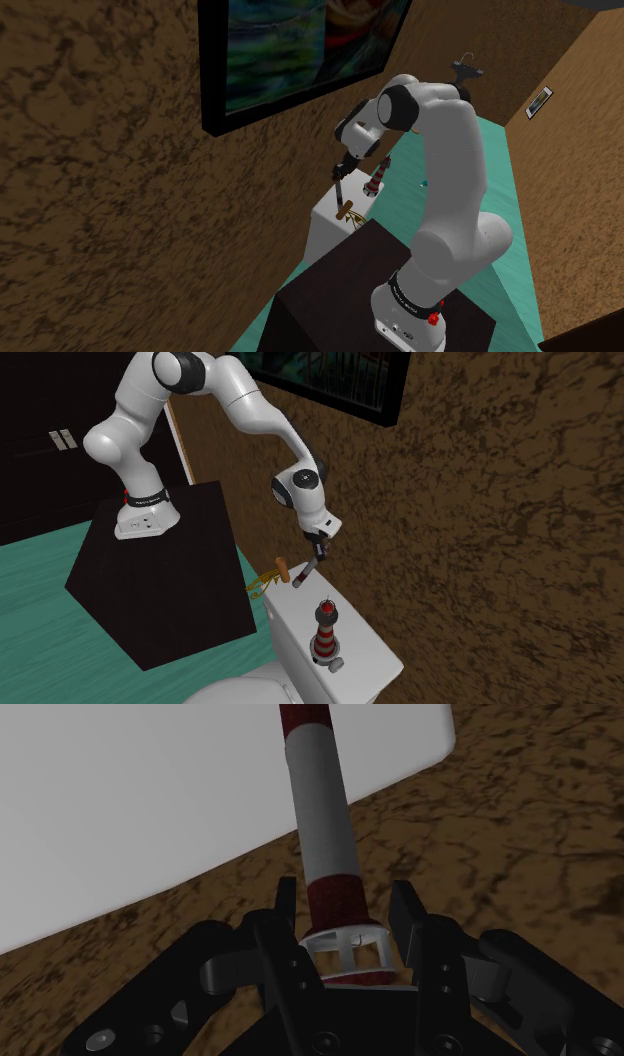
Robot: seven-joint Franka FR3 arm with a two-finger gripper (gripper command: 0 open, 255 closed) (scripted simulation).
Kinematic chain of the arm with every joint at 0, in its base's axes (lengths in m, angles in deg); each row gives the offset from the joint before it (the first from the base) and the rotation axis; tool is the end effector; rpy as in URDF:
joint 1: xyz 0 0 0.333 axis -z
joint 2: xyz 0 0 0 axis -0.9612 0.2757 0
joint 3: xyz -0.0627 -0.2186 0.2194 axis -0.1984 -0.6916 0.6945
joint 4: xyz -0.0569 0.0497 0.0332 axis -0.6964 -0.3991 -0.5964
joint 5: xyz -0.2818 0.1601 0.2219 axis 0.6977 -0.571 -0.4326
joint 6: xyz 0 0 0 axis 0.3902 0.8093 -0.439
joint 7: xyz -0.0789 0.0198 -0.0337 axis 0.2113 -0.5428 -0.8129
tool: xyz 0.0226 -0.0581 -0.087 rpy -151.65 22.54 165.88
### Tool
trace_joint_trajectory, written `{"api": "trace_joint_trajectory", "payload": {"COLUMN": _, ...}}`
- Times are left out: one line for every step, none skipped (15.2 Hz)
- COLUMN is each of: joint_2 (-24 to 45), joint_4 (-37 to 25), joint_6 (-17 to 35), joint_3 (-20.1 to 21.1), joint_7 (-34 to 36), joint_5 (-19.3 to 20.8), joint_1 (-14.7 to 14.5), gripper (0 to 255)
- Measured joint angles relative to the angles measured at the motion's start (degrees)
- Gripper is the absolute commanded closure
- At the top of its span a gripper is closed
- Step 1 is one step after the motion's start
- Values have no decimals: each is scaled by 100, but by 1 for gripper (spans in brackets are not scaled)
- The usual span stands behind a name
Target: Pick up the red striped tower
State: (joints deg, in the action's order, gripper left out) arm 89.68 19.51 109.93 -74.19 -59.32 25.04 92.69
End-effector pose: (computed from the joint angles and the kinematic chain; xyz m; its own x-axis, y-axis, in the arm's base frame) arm 0.4944 -0.3773 0.1175 0.9673 -0.2043 0.1500 -0.1820 -0.9718 -0.1498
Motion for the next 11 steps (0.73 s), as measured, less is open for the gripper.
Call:
{"api": "trace_joint_trajectory", "payload": {"joint_2": 0, "joint_4": 0, "joint_6": 0, "joint_3": 0, "joint_7": 1, "joint_5": 0, "joint_1": 0, "gripper": 255}}
{"api": "trace_joint_trajectory", "payload": {"joint_2": 0, "joint_4": 0, "joint_6": 0, "joint_3": 0, "joint_7": 0, "joint_5": 0, "joint_1": 0, "gripper": 255}}
{"api": "trace_joint_trajectory", "payload": {"joint_2": 0, "joint_4": 0, "joint_6": 0, "joint_3": 0, "joint_7": 1, "joint_5": 0, "joint_1": -1, "gripper": 255}}
{"api": "trace_joint_trajectory", "payload": {"joint_2": 4, "joint_4": -6, "joint_6": -4, "joint_3": 1, "joint_7": 1, "joint_5": 1, "joint_1": 1, "gripper": 255}}
{"api": "trace_joint_trajectory", "payload": {"joint_2": -19, "joint_4": 5, "joint_6": -24, "joint_3": -16, "joint_7": 11, "joint_5": 18, "joint_1": -4, "gripper": 255}}
{"api": "trace_joint_trajectory", "payload": {"joint_2": -63, "joint_4": 17, "joint_6": -54, "joint_3": -42, "joint_7": 39, "joint_5": 47, "joint_1": -21, "gripper": 255}}
{"api": "trace_joint_trajectory", "payload": {"joint_2": -121, "joint_4": 56, "joint_6": -72, "joint_3": -65, "joint_7": 59, "joint_5": 70, "joint_1": -43, "gripper": 255}}
{"api": "trace_joint_trajectory", "payload": {"joint_2": -180, "joint_4": 83, "joint_6": -103, "joint_3": -94, "joint_7": 83, "joint_5": 101, "joint_1": -62, "gripper": 255}}
{"api": "trace_joint_trajectory", "payload": {"joint_2": -262, "joint_4": 126, "joint_6": -141, "joint_3": -133, "joint_7": 120, "joint_5": 143, "joint_1": -93, "gripper": 255}}
{"api": "trace_joint_trajectory", "payload": {"joint_2": -322, "joint_4": 148, "joint_6": -175, "joint_3": -163, "joint_7": 159, "joint_5": 179, "joint_1": -122, "gripper": 255}}
{"api": "trace_joint_trajectory", "payload": {"joint_2": -386, "joint_4": 175, "joint_6": -210, "joint_3": -195, "joint_7": 192, "joint_5": 216, "joint_1": -148, "gripper": 255}}
